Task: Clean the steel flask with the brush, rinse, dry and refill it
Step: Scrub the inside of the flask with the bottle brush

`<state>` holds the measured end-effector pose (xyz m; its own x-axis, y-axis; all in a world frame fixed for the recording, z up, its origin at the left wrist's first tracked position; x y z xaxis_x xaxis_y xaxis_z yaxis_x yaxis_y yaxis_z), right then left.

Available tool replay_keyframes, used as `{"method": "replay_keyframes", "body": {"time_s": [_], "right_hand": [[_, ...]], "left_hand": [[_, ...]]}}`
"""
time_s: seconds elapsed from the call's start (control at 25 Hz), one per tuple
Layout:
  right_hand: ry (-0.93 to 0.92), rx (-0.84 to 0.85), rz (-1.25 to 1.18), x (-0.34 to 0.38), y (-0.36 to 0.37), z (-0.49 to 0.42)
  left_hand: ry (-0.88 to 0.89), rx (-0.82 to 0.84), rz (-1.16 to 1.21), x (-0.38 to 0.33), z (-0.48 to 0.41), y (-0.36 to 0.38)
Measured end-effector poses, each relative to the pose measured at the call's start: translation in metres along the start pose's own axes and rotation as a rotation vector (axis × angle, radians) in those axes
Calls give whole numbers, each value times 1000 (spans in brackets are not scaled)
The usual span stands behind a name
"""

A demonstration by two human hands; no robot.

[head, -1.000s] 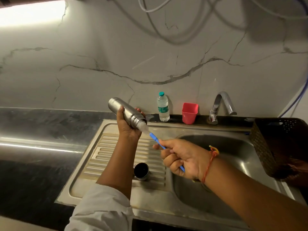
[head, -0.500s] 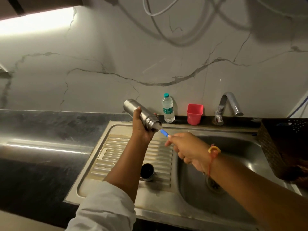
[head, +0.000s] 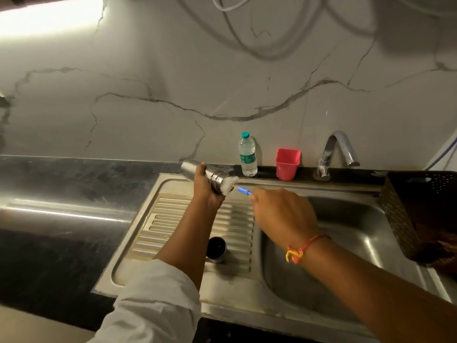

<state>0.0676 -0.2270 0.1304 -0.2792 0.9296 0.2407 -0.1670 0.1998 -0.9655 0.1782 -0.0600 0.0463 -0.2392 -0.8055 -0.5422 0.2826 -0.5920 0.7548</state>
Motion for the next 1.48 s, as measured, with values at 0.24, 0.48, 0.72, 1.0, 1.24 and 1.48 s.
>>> {"method": "replay_keyframes", "body": {"time_s": [0.24,0.48,0.72,1.0,1.24,1.48], "right_hand": [[-24,-22,71,5,2,4],[56,10,-138,1,-2,-7],[136,195,-744,-9,-1,-9],[122,299,-503,-14,3,-7],[118,300,-287,-18,9,-11],[79,218,-204,-12,5,-13]], "left_hand": [[-55,10,29,8,-3,-5],[-34,73,55,16,4,1],[31,112,73,6,3,9],[90,123,179,-1,-3,1],[97,128,190,-7,-4,-1],[140,78,65,-19,0,6]]}}
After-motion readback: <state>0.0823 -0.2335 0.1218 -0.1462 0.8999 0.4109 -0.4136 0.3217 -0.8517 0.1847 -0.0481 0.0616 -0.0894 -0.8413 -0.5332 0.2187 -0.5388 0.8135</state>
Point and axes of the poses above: each hand's wrist, its own z-axis away from the middle knuckle, its own y-axis out of the palm, x = y × z, the point moved 3 cm from there along -z, towards the middle knuckle, and after that the axes turned 14 degrees about x, right-handed, at the moved point
